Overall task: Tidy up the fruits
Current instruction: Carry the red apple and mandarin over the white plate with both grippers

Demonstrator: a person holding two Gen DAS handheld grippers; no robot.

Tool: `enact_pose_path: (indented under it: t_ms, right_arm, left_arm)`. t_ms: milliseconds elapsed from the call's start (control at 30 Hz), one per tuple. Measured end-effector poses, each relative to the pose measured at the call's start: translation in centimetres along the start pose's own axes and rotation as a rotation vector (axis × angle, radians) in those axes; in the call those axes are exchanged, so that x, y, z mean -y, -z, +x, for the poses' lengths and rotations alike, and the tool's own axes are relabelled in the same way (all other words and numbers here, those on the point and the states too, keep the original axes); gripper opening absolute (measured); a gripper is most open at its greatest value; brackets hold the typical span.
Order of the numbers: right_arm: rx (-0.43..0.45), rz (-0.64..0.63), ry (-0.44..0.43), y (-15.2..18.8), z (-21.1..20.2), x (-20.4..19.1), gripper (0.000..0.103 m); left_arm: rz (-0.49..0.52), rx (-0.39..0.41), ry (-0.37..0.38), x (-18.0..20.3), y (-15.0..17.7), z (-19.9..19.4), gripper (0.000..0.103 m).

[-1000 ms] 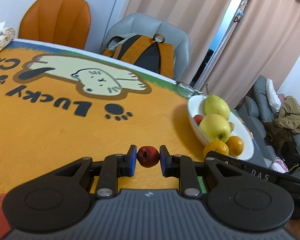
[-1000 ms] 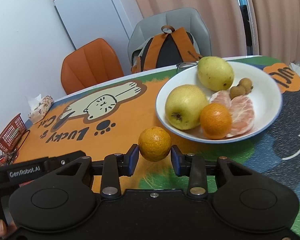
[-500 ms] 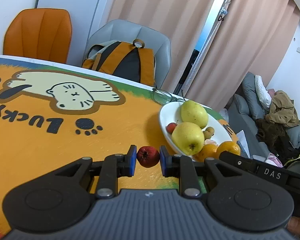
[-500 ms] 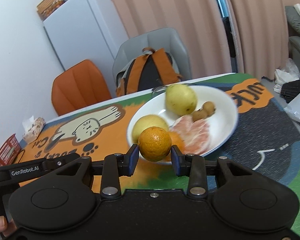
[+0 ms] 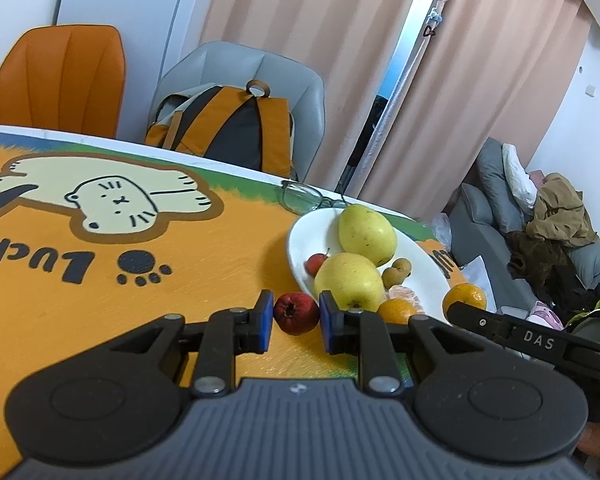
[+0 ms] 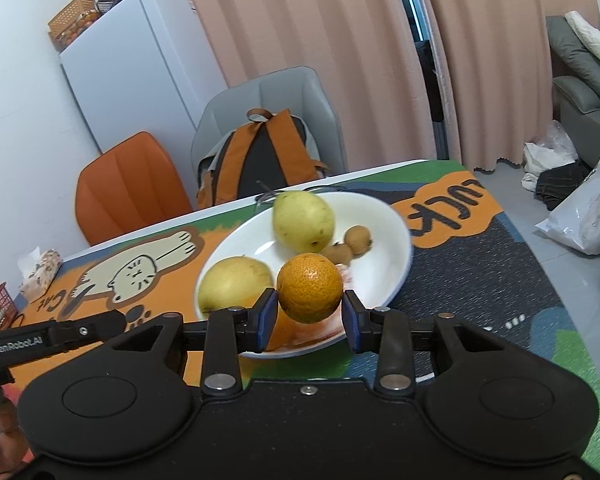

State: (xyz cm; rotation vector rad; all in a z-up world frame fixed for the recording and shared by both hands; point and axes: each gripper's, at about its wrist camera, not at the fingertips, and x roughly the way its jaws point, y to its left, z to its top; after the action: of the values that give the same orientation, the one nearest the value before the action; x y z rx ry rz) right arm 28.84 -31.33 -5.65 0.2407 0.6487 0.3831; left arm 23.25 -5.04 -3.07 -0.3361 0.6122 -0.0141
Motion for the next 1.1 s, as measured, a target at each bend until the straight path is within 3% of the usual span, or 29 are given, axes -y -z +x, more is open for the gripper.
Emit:
enact_pose_path:
  t_ms: [367, 833, 1100]
  right_arm:
    - [-0.019, -0.011, 0.042, -1.1, 1.5, 1.6, 0.035]
    - [-0.032, 0.0, 0.013, -1.5, 2.6, 3.2, 0.035]
    - [-0.035, -0.011, 0.01, -1.6, 2.0, 3.2, 0.036]
  left_arm:
    - [0.029, -0.002, 0.018, 2.1, -1.1, 1.7, 0.023]
    - [0.06, -0.004, 0.023, 4.0, -2.6, 4.0, 0.023]
    - [0.099, 0.005, 0.069, 6.5, -4.1, 5.0, 0.023]
